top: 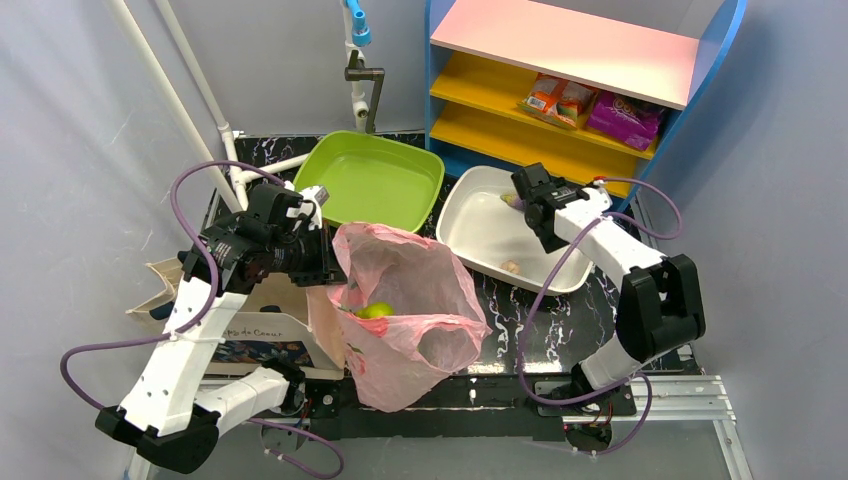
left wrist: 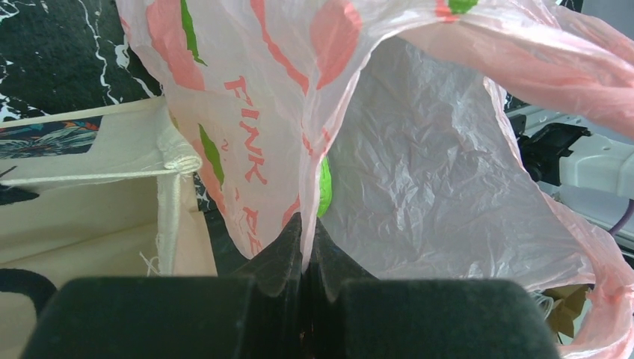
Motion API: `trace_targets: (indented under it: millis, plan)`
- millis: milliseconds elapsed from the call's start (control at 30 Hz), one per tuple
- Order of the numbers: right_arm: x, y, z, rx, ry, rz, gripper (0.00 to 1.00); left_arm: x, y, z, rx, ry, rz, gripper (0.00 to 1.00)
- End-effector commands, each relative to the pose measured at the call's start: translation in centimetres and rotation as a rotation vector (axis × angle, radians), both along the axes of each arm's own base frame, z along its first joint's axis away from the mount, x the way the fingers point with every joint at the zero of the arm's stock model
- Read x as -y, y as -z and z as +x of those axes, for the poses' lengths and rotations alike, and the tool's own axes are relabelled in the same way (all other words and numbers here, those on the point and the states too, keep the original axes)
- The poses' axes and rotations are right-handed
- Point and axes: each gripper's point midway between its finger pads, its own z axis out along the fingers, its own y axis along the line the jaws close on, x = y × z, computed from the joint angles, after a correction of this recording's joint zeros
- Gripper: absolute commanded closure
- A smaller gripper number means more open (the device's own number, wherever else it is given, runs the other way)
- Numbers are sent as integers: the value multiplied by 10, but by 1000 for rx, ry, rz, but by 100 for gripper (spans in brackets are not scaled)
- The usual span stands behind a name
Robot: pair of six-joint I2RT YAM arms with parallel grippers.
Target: Place the food into the grocery bag and tie it
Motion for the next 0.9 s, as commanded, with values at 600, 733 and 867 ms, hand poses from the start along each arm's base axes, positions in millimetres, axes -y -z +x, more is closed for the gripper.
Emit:
trace_targets:
  millis: [600, 733, 867]
  plan:
    - [52, 44, 55, 156, 390, 134, 11, -7, 4, 12, -4, 15, 95, 100]
    - [55, 53, 61, 165, 428, 157, 13, -6, 4, 16, -10, 21, 102, 100]
    - [58, 61, 62, 159, 463, 175, 16, -4, 6, 22, -21, 24, 114, 100]
